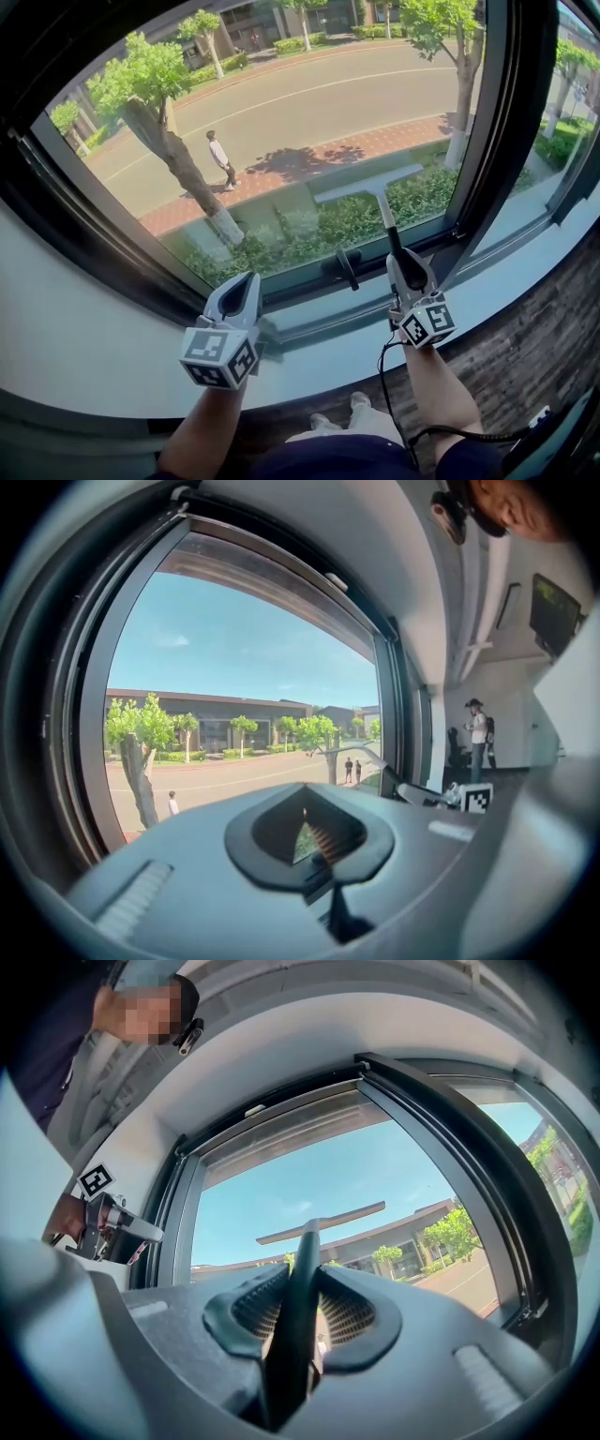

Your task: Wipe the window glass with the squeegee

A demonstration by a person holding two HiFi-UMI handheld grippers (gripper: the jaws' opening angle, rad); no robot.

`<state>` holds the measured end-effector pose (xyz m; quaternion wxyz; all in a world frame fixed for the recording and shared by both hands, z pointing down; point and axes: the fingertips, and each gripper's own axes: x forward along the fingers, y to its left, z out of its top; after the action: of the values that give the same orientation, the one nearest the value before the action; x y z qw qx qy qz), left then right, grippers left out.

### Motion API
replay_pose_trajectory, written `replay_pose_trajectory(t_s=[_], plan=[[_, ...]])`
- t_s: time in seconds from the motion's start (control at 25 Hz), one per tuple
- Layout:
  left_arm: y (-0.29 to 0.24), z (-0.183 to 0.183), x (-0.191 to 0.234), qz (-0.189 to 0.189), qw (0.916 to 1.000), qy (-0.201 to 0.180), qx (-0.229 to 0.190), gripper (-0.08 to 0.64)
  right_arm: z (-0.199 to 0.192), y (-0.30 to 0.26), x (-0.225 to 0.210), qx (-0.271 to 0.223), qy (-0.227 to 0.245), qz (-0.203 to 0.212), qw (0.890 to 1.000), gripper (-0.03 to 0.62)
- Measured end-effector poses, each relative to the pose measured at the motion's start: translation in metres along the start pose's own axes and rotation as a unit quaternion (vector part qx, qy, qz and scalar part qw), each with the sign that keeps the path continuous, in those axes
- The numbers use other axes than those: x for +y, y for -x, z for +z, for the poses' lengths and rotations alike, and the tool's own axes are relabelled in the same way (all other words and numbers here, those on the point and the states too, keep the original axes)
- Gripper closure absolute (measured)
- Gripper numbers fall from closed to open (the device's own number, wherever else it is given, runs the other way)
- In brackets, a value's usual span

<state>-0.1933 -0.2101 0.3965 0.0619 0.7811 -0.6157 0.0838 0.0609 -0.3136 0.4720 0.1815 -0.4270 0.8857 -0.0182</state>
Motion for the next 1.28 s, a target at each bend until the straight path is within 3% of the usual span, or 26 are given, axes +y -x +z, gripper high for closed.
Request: replay_pose_trajectory(t_s=[0.64,1.28], plan=[[-0.013,-0.014,-0.019,-0.021,0.9996,0.002,0.02,0.555,-0.041,0.025,-0.01,0.04,-0.008,-0.02,0.999,0.489],[-0.024,-0.035,-0.027,-0.019,0.9988,0.009,0.045,0.555,-0.086,0.048,-0.024,0.082,-0.023,-0.025,0.996,0.489]])
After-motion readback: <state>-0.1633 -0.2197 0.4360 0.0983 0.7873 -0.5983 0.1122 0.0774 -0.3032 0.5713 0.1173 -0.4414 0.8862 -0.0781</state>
